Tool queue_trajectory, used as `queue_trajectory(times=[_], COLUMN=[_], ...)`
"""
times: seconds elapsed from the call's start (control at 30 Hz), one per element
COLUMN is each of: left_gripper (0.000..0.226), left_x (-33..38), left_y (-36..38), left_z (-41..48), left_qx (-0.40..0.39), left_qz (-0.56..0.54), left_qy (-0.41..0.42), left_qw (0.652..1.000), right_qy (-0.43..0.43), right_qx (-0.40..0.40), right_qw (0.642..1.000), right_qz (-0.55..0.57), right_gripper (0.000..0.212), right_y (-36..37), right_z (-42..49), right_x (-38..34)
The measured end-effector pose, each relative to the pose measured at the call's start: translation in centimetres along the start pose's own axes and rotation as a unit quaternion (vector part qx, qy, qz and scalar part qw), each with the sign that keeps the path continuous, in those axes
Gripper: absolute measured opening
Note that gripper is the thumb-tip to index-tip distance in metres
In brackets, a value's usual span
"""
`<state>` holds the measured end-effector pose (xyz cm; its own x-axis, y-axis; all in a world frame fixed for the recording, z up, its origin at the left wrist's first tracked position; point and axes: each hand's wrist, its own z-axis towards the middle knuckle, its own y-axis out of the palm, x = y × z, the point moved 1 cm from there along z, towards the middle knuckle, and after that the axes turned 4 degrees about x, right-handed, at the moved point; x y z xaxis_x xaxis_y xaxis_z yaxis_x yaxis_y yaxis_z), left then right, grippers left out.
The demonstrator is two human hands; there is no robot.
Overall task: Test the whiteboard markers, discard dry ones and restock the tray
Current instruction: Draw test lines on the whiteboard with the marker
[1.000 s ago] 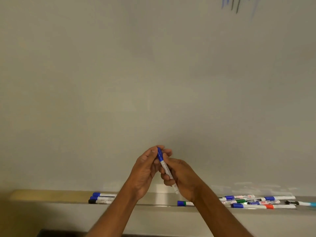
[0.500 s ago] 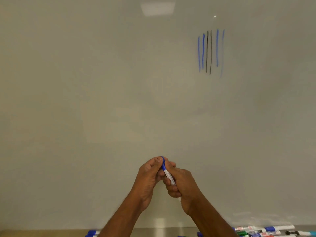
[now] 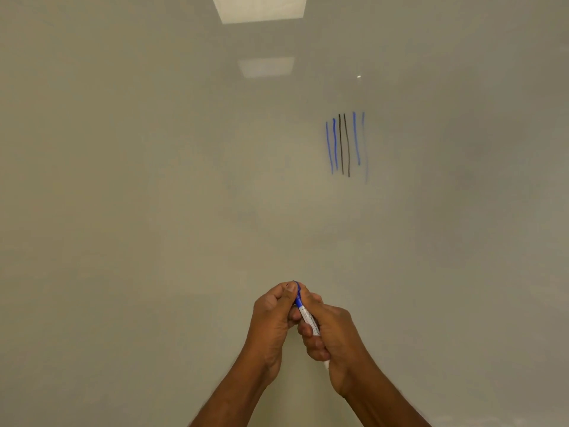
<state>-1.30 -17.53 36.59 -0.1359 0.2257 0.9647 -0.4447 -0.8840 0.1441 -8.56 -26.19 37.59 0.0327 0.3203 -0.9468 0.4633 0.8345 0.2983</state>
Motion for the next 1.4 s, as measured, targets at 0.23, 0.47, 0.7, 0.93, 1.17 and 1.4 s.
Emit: queue_trajectory(times=[0.23,0.47,0.7,0.93,1.17,1.4], left_gripper=[0.028,0.019,0.015,0.04,0.051,0.048], left_x=[6.0,7.8,9.5,9.7,10.1,10.9], left_y=[-1.2,0.9,2.4,3.0,3.1,3.8], left_z=[2.4,2.4,4.5,8.2,12.6,15.7], left_qx=[0.089,0.095,0.107,0.103,0.109,0.118], left_qz=[-0.089,0.003,0.103,0.172,0.301,0.338], left_qy=[0.067,0.21,0.34,0.41,0.479,0.574], left_qw=[0.99,0.973,0.929,0.89,0.818,0.736], right_qy=[0.002,-0.201,-0.26,-0.344,-0.461,-0.548], right_qx=[0.007,-0.046,-0.061,-0.047,0.098,0.164], right_qw=[0.999,0.979,0.949,0.928,0.882,0.82], right_qz=[-0.036,-0.006,0.17,0.138,0.025,-0.023], right_gripper=[0.054,0.023,0.027,0.032,0.029,0.026], right_y=[-0.6,-1.2,-1.7,-2.2,-0.7,0.3], right_z=[-1.9,-2.7,-1.7,-0.6,1.8,3.9], right_x=[0.3,-5.6,-10.7,-12.9,-14.3,-15.5])
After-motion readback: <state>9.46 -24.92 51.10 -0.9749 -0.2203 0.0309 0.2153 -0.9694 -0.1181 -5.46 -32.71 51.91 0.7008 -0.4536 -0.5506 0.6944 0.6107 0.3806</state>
